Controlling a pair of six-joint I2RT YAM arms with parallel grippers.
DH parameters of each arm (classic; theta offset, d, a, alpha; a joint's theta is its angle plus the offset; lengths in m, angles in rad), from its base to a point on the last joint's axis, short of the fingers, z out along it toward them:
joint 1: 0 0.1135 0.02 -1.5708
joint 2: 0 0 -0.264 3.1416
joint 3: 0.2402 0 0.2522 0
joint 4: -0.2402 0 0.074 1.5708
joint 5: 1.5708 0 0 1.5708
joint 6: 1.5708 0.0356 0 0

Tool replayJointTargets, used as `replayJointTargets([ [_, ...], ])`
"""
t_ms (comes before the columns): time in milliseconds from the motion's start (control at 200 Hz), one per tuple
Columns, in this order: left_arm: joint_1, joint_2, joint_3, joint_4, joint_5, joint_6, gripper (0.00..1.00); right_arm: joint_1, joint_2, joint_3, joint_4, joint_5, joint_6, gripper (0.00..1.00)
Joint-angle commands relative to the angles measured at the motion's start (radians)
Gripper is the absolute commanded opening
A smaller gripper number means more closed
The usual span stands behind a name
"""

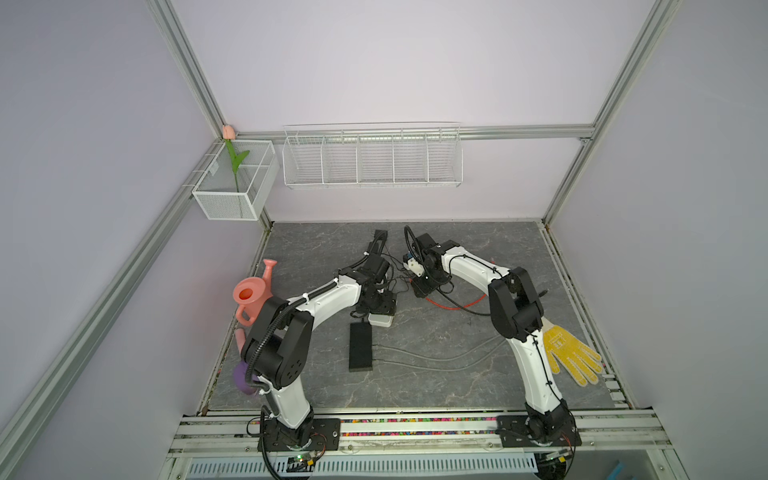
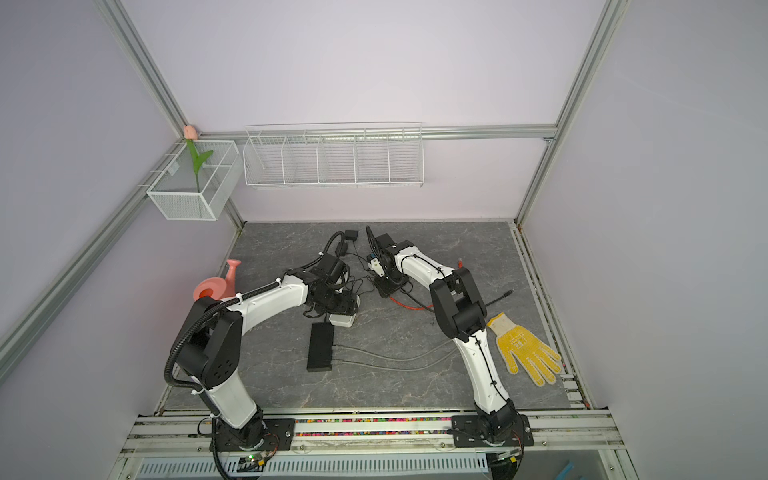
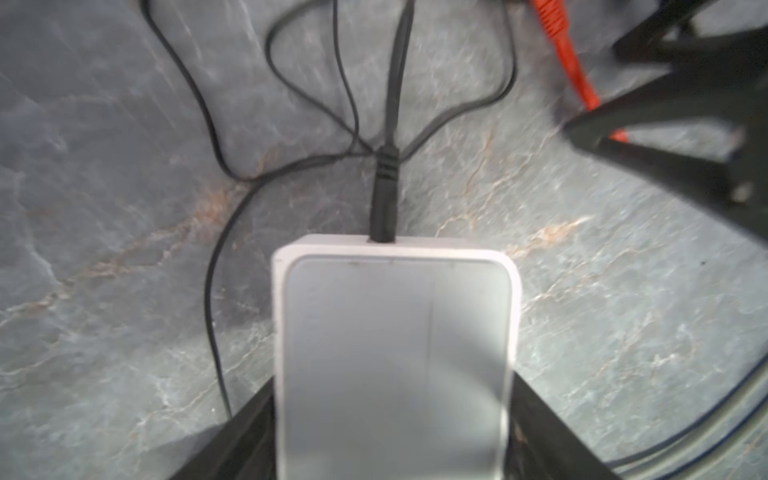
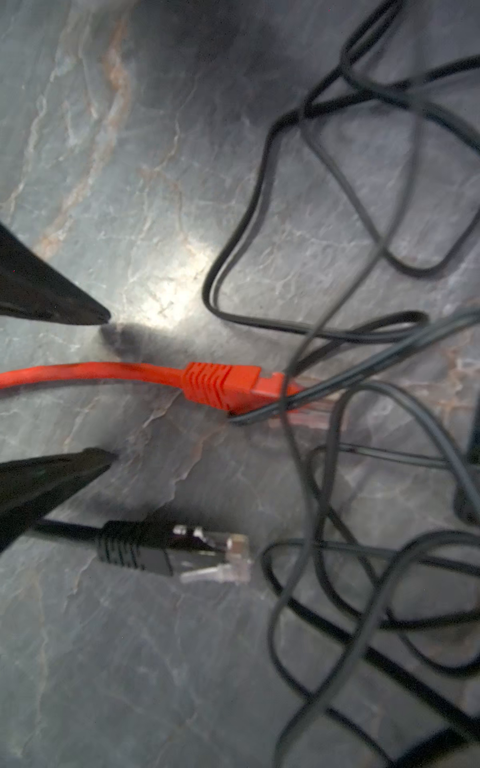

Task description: Insert the plug into the switch port

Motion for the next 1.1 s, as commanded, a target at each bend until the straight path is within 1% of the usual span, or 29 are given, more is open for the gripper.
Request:
replayJointTargets([
  [0, -0.008, -0.025, -0.019, 0.033, -0.001, -0.039, 0.91, 0.005, 0.070, 0.039, -0.034, -0.026, -0.014, 0.51],
  [20, -0.010, -0.028, -0.020, 0.038, 0.004, -0.043, 0.93, 0.005, 0.079, 0.048, -0.043, -0.028, -0.014, 0.50],
  [55, -0.010, -0.033, -0.023, 0.050, 0.014, -0.050, 1.00, 0.004, 0.090, 0.057, -0.055, -0.032, -0.016, 0.46],
  [140, -0.011, -0.046, -0.024, 0.068, 0.025, -0.062, 1.00, 0.008, 0.094, 0.041, -0.062, -0.020, -0.020, 0.28],
  [205, -0.011, -0.063, -0.023, 0.075, 0.024, -0.068, 1.00, 0.013, 0.068, 0.001, -0.051, -0.006, -0.021, 0.19],
  [320, -0.010, -0.122, -0.031, 0.088, 0.009, -0.083, 1.00, 0.020, -0.031, -0.100, -0.012, 0.035, -0.019, 0.11],
  [415, -0.009, -0.188, -0.040, 0.097, 0.000, -0.096, 1.00, 0.021, -0.141, -0.160, -0.001, 0.069, -0.018, 0.09],
  [510, -0.008, -0.235, -0.037, 0.083, -0.006, -0.095, 1.00, 0.031, -0.243, -0.192, -0.053, 0.100, -0.034, 0.09],
  [575, -0.001, -0.261, -0.044, 0.082, 0.002, -0.093, 1.00, 0.061, -0.292, -0.224, -0.097, 0.211, -0.059, 0.10],
  [590, 0.001, -0.266, -0.047, 0.083, 0.004, -0.094, 0.99, 0.073, -0.296, -0.231, -0.132, 0.243, -0.071, 0.11],
  [620, 0.008, -0.277, -0.055, 0.089, 0.010, -0.094, 0.99, 0.097, -0.292, -0.246, -0.178, 0.362, -0.097, 0.11],
  [665, 0.018, -0.291, -0.064, 0.094, 0.012, -0.096, 0.99, 0.134, -0.255, -0.244, -0.263, 0.524, -0.104, 0.08],
  [695, 0.025, -0.299, -0.068, 0.094, 0.012, -0.094, 0.98, 0.140, -0.233, -0.242, -0.316, 0.594, -0.091, 0.07],
  [725, 0.030, -0.304, -0.069, 0.094, 0.014, -0.095, 0.98, 0.140, -0.223, -0.246, -0.342, 0.624, -0.069, 0.07],
  [765, 0.038, -0.311, -0.071, 0.091, 0.021, -0.092, 0.98, 0.141, -0.234, -0.266, -0.350, 0.612, -0.060, 0.06],
  [805, 0.044, -0.322, -0.075, 0.089, 0.022, -0.089, 0.98, 0.153, -0.262, -0.300, -0.338, 0.560, -0.078, 0.06],
  [905, 0.055, -0.346, -0.082, 0.082, 0.012, -0.090, 0.98, 0.214, -0.352, -0.392, -0.273, 0.422, -0.213, 0.07],
  [960, 0.059, -0.356, -0.084, 0.076, 0.007, -0.088, 0.98, 0.229, -0.393, -0.392, -0.269, 0.321, -0.273, 0.07],
  [990, 0.060, -0.363, -0.085, 0.072, 0.004, -0.088, 0.98, 0.226, -0.419, -0.387, -0.251, 0.290, -0.295, 0.07],
  [1020, 0.062, -0.367, -0.086, 0.070, 0.003, -0.085, 0.98, 0.224, -0.449, -0.392, -0.214, 0.279, -0.314, 0.07],
  [1095, 0.064, -0.385, -0.091, 0.067, 0.002, -0.085, 0.98, 0.204, -0.521, -0.445, -0.052, 0.305, -0.356, 0.07],
])
